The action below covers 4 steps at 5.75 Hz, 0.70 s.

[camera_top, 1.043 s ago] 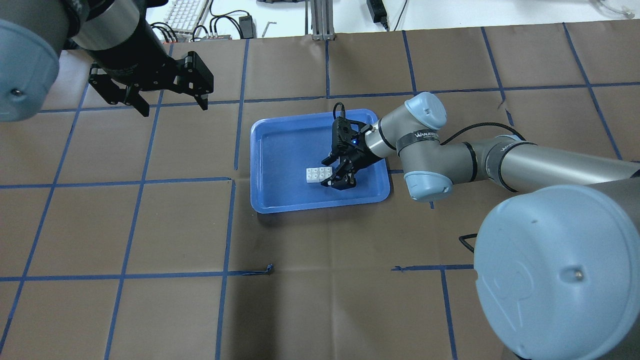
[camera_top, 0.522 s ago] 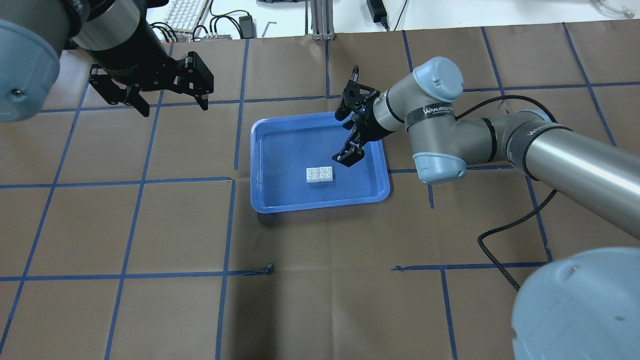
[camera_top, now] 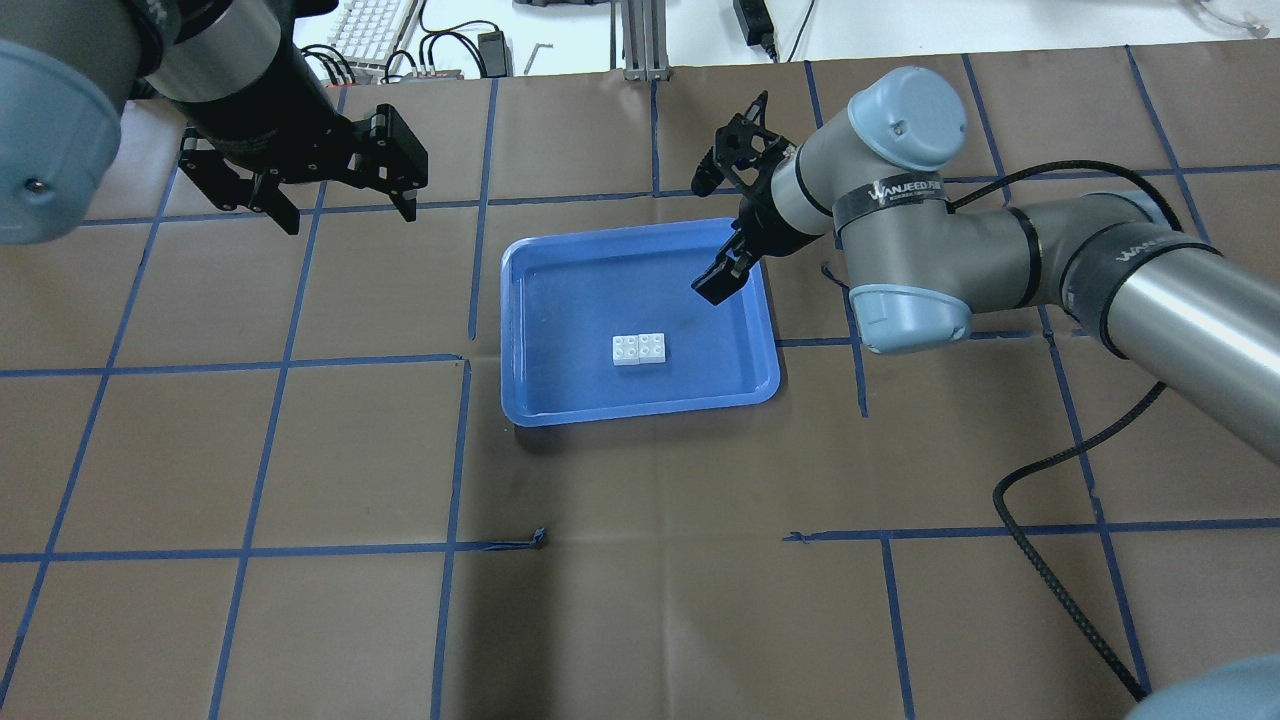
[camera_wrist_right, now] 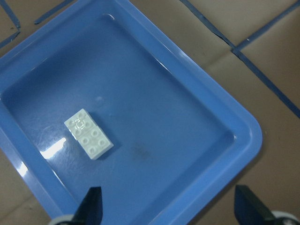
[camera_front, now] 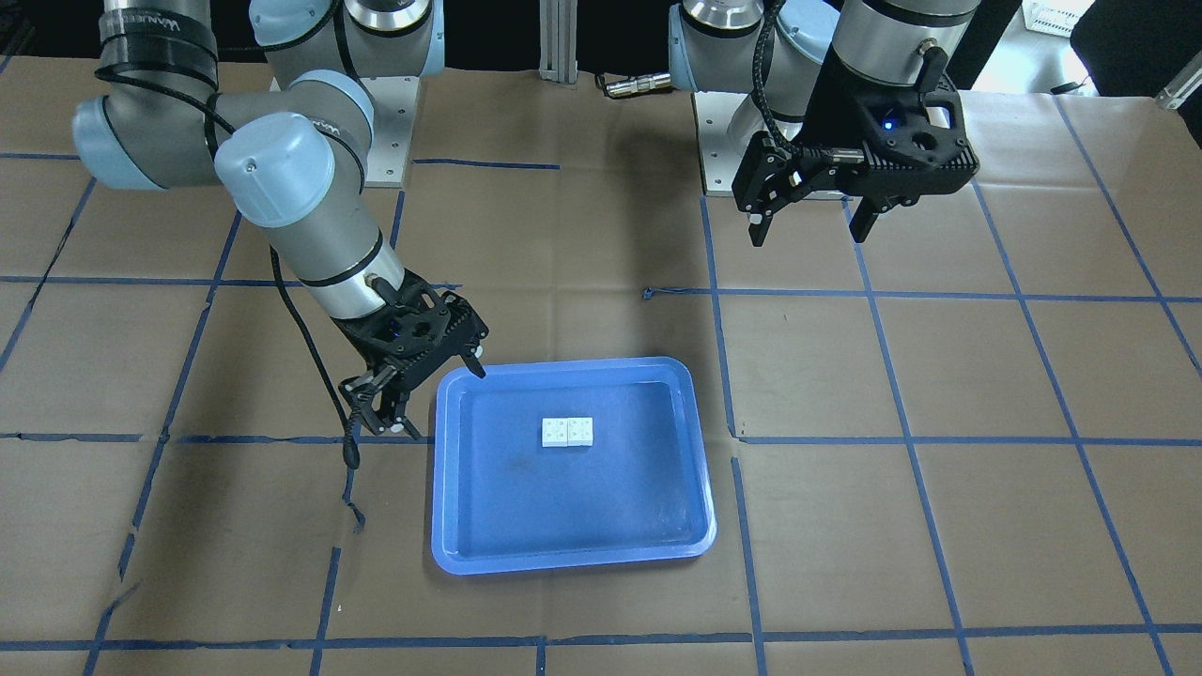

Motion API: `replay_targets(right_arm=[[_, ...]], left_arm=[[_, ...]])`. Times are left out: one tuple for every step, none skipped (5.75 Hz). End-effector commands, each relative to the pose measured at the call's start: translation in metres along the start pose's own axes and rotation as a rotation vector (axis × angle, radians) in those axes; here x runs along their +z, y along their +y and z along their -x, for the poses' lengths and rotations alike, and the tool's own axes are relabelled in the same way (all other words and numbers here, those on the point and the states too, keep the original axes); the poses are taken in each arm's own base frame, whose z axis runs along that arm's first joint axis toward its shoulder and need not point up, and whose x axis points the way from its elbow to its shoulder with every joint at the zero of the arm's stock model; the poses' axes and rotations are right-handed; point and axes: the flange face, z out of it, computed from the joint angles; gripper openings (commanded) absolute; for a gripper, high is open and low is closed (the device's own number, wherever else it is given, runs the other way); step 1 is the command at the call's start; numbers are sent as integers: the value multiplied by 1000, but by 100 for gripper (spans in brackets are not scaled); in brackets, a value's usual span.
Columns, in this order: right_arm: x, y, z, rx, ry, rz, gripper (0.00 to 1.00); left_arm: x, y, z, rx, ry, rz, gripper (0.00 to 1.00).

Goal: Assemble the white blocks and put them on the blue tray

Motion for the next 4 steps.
replay_targets(right_arm=[[-81, 16, -6, 393, 70, 216, 100], [-122, 11, -5, 527, 83, 270, 100], [-153, 9, -8, 567, 116, 331, 100], [-178, 10, -8, 578, 118, 342, 100]], left_arm=[[0, 0, 0, 0, 0, 0, 100], [0, 0, 0, 0, 0, -2, 100], [0, 0, 0, 0, 0, -2, 100], [0, 0, 0, 0, 0, -2, 100]])
